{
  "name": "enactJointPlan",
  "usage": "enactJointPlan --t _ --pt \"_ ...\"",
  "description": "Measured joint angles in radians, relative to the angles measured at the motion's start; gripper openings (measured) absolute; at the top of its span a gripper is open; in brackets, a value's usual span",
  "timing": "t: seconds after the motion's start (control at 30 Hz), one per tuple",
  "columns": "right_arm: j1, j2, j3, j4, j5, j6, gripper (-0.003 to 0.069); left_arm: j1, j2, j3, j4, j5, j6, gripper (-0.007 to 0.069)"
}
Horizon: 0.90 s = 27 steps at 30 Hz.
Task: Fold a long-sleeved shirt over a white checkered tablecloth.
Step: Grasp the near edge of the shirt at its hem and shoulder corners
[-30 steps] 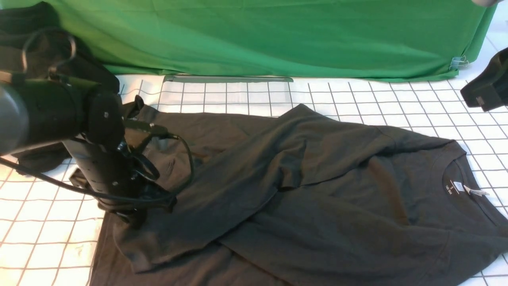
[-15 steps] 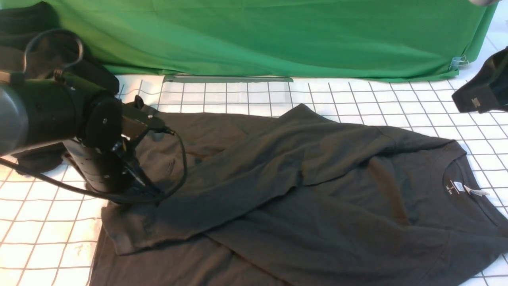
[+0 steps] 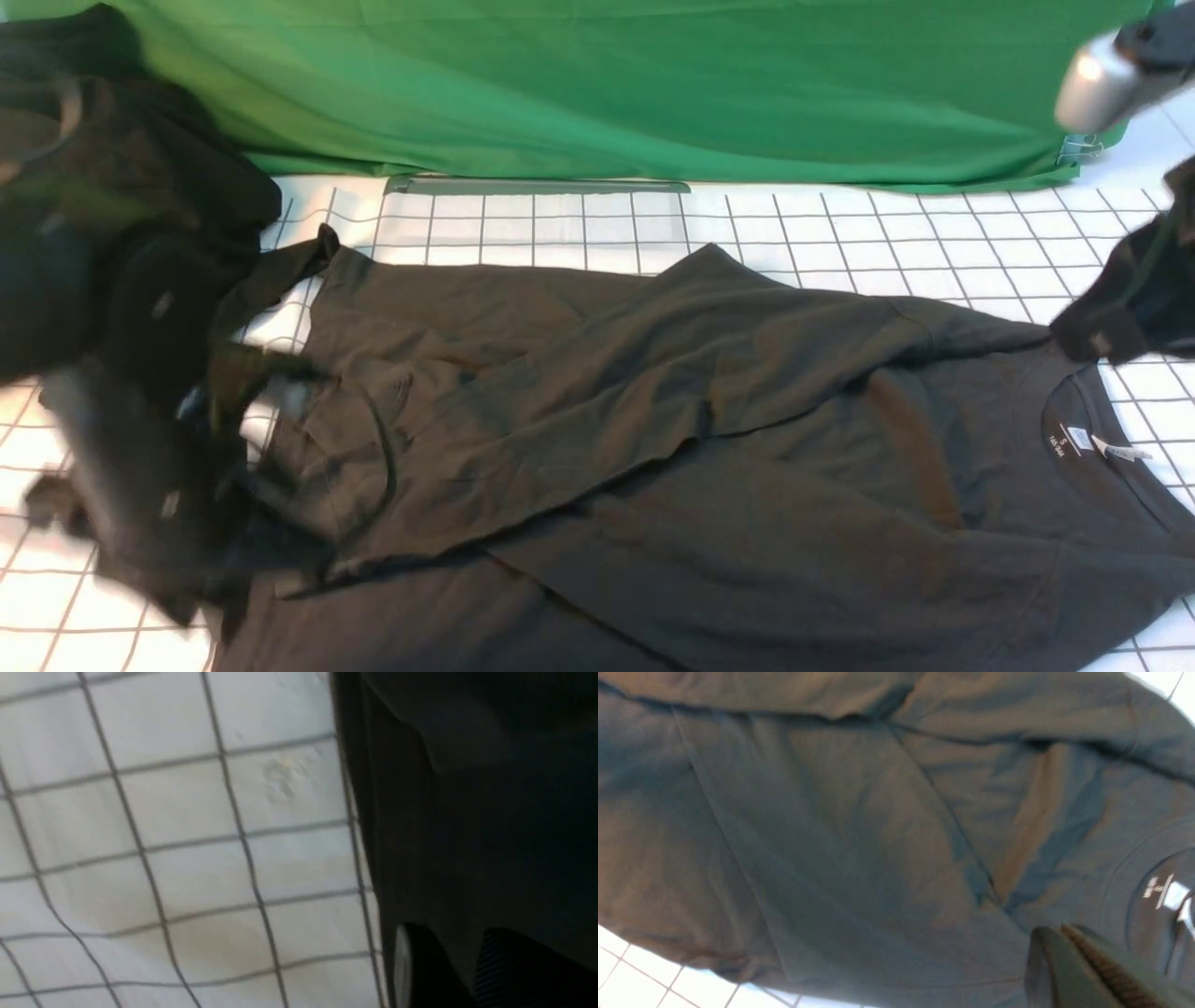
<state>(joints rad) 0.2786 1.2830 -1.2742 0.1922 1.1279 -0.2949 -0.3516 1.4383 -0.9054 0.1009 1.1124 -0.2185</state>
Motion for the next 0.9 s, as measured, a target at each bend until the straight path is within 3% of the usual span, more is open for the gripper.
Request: enactJointPlan --t 0.07,0.2,0.33,0.4,0.6,0.77,0.9 --pt "0.000 0.000 0.035 0.000 -0.025 0.000 -0.0002 -0.063 -0.127 0.152 -0.079 -0.008 -0.043 0.0029" --pt "0.000 0.000 0.048 0.007 -0.043 -0.004 -0.0002 -0.098 -0.214 0.285 -0.088 -0.074 -0.085 0.0021" --pt "0.000 0.000 0.052 0.036 -0.073 -0.006 -0.0002 -0.105 -0.256 0.376 -0.081 -0.151 -0.147 0.0139" --pt "0.000 0.000 0.053 0.054 -0.080 -0.007 -0.0002 -0.105 -0.255 0.381 -0.077 -0.168 -0.173 0.0254" --pt "0.000 0.000 0.053 0.072 -0.071 -0.011 -0.0002 -0.105 -0.191 0.385 -0.077 -0.191 -0.197 0.0468" --pt "0.000 0.000 0.053 0.073 -0.018 -0.035 -0.0002 -0.105 -0.091 0.386 -0.079 -0.220 -0.198 0.0491" --pt "0.000 -0.010 0.053 0.073 0.044 -0.069 -0.0002 -0.105 -0.053 0.385 -0.095 -0.231 -0.191 0.0395"
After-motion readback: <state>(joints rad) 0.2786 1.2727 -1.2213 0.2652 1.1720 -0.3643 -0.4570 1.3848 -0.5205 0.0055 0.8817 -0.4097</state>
